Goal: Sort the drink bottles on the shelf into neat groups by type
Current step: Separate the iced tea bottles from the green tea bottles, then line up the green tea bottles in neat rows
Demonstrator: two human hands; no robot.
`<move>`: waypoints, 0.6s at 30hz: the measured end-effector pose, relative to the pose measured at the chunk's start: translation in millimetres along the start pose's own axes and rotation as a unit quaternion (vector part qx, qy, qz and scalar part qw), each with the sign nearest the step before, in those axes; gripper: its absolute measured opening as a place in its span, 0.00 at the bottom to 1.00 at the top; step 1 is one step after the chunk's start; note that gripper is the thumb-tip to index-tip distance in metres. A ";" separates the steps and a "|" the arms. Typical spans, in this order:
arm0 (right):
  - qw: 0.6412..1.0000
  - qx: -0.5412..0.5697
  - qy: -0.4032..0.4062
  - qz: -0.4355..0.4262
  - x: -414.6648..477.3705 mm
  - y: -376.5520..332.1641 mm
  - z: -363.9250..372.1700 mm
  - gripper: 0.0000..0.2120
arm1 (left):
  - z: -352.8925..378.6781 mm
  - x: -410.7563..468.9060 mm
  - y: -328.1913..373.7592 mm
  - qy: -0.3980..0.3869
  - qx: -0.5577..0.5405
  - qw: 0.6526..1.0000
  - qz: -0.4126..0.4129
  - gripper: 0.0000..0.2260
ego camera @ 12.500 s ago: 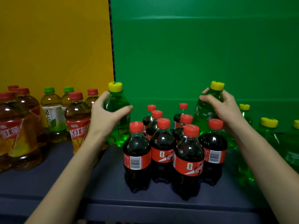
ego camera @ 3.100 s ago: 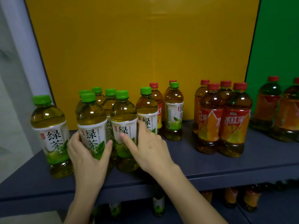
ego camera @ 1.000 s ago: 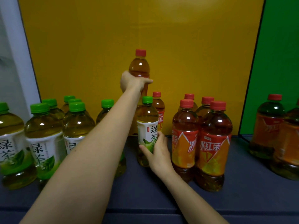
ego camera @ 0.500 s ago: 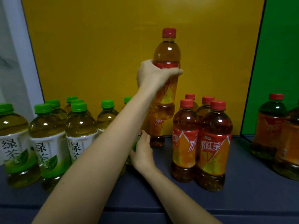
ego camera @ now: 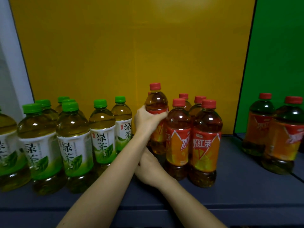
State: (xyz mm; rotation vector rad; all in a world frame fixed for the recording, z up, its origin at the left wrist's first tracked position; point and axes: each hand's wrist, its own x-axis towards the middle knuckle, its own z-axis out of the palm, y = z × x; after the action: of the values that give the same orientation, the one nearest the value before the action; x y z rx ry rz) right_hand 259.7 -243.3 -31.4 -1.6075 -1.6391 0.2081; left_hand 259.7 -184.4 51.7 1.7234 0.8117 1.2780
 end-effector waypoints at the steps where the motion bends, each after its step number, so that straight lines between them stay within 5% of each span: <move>1: 1.000 -0.013 -0.009 0.014 -5.2 5.4 -1.9 0.24 | 0.6 1.3 -5.5 0.001 0.004 1.000 -0.005 0.18; 10: 0.998 -0.038 -0.006 0.046 -30.3 26.4 -19.2 0.18 | 13.4 -12.4 -33.9 -0.013 0.039 0.999 0.013 0.15; 18: 1.000 -0.005 -0.004 0.019 -34.4 28.1 -19.8 0.20 | -12.1 -37.1 -35.7 -0.132 0.000 0.990 -0.039 0.28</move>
State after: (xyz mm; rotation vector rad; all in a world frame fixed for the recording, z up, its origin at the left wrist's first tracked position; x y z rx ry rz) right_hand 288.7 -277.3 -50.5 -1.6487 -1.6184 0.2272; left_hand 236.9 -197.3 5.7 1.7961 0.7164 0.9706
